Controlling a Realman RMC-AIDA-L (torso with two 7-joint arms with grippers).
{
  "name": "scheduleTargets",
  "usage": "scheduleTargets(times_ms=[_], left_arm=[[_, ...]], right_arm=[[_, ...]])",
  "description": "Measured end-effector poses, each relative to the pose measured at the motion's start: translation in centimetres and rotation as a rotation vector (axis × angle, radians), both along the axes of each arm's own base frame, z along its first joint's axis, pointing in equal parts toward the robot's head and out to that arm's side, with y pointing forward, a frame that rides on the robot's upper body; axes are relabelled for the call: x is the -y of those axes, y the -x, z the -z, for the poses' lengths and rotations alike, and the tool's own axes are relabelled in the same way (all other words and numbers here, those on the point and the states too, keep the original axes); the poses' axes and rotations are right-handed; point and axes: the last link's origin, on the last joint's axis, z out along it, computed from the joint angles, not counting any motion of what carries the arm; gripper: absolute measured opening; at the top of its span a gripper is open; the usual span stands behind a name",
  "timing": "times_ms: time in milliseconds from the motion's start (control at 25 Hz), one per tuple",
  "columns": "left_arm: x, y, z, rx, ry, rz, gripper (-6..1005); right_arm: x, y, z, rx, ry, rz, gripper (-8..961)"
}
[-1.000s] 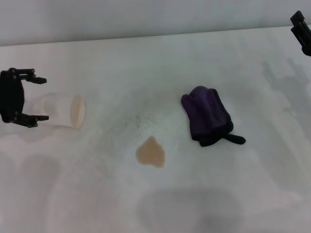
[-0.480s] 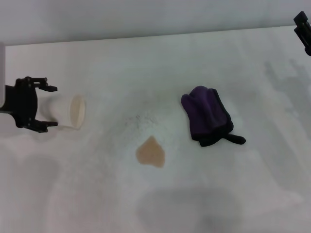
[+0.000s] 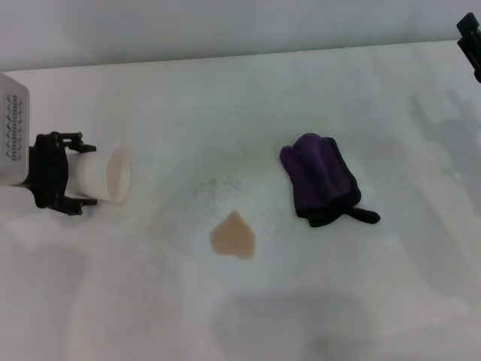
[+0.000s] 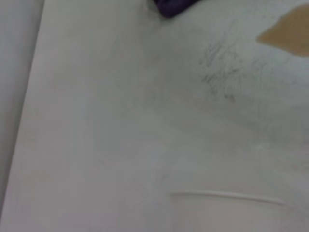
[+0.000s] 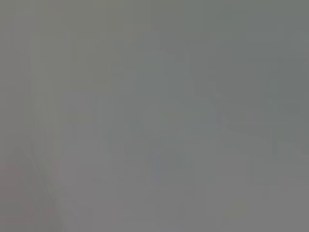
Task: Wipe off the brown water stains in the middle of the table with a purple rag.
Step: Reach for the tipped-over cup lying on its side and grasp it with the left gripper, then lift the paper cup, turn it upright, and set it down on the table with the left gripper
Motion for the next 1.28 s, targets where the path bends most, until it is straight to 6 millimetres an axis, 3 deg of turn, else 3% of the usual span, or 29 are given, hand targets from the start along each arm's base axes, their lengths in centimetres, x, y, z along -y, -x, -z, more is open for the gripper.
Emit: scheduleTargets(times_ms=[400,920,1280], left_arm=[[0.3,0.6,0.1,0.005,-0.013,-0.010,784],[-0.2,-0.2,-1.0,0.347,-0.251,-0.089,699],[3.3,1.5,2.4,0.674,-0.371,-0.233,700]], right_arm=[[0.3,0.2,-0.2,-0.002,-0.012,-0.020,856],[0.3,0.2,0.0,-0.002,-0.007,-0.021,856],[-0.3,0.8,0.0,0.000,-0.007,-0.039,856]])
